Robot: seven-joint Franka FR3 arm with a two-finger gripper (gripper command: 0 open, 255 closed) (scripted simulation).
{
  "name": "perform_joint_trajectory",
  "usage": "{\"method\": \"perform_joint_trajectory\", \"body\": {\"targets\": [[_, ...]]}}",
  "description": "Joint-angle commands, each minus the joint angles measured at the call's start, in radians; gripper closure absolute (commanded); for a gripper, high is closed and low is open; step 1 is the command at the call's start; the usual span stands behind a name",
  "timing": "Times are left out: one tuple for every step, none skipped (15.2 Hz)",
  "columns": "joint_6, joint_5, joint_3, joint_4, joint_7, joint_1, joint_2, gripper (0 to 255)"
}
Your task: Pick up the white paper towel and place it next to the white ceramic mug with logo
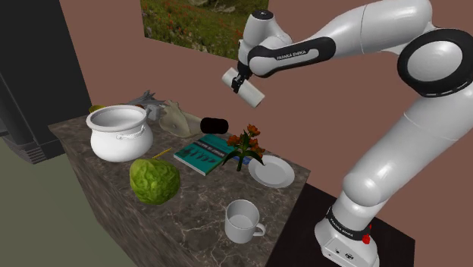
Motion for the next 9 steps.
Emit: {"method": "perform_joint_trajectory", "body": {"targets": [[-0.026,0.010,-0.001,0.024,-0.015,0.001,-0.003,255],[-0.033,0.012,-0.002,0.031,-0.018,0.002,-0.004,255],[-0.040,0.010,0.010,0.012,0.002,0.010,-0.024,255],[-0.047,0.009,0.022,-0.005,0.023,0.018,-0.043,255],[-0.056,0.008,0.035,-0.021,0.042,0.027,-0.061,255],[-0.064,0.008,0.048,-0.036,0.062,0.035,-0.079,255],[-0.073,0.008,0.061,-0.050,0.082,0.044,-0.096,255],[-0.083,0.009,0.074,-0.063,0.102,0.053,-0.112,255],[-0.093,0.011,0.088,-0.075,0.122,0.062,-0.127,255]]}}
